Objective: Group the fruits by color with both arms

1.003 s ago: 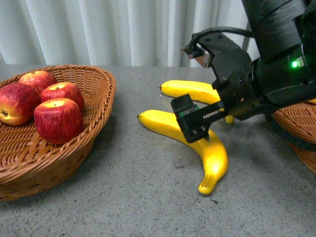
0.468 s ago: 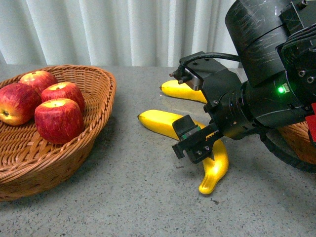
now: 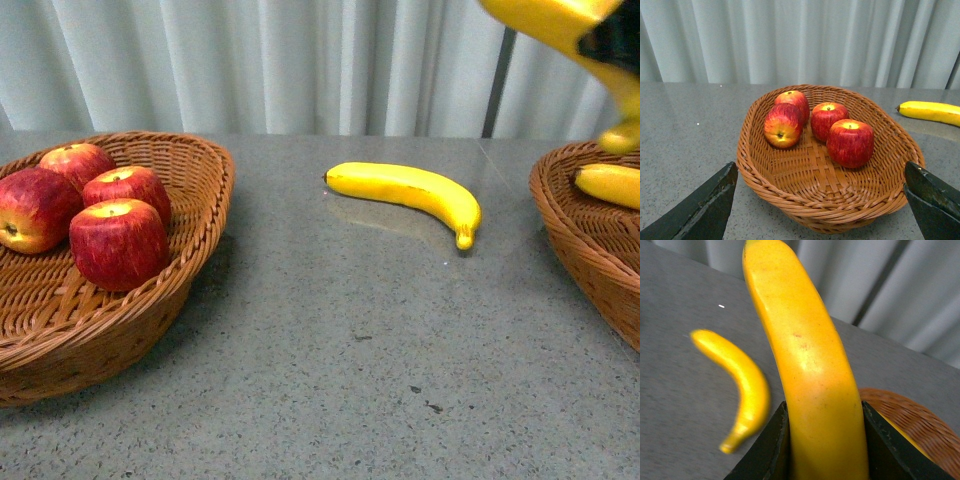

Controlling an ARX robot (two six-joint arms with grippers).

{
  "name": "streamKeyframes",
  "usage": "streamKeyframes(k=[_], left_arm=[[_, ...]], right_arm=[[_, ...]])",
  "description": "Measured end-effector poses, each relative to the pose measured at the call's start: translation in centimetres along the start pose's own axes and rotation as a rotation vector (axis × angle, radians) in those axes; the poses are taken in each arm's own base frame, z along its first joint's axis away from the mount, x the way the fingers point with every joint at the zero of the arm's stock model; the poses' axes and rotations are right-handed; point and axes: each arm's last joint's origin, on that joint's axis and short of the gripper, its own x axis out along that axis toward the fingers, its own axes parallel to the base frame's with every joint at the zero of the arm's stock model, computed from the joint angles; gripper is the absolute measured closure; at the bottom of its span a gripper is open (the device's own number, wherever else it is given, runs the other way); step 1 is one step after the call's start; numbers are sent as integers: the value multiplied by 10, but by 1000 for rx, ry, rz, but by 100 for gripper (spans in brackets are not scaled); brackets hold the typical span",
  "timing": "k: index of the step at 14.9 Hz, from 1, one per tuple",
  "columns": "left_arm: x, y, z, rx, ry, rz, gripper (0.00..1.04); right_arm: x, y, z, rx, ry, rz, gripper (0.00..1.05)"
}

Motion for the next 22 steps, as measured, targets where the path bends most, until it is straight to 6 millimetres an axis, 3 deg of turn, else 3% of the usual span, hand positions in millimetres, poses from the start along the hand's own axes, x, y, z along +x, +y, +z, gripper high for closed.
streamKeyframes(k=[3, 7, 10, 13, 15, 17, 19, 22], left_arm=[[0, 0, 0, 0, 0, 0, 7], [0, 0, 0, 0, 0, 0, 7], [0, 0, 0, 0, 0, 0, 7], [0, 0, 0, 0, 0, 0, 7], [0, 0, 0, 0, 0, 0, 7], [0, 0, 0, 0, 0, 0, 7], [0, 0, 0, 0, 0, 0, 7], [0, 0, 0, 0, 0, 0, 7]], right_arm=[[-11, -42, -42, -70, 111, -150, 71], [-39, -58, -83, -180, 235, -185, 71], [-47, -54, -87, -217, 233, -129, 48], [-49, -61, -59, -224, 142, -162, 10], [-31, -62, -21, -189, 24, -154, 7], [12, -48, 12, -79, -63, -38, 7], [41, -33, 25, -39, -76, 37, 7], [97, 10, 38, -37, -52, 187, 7]])
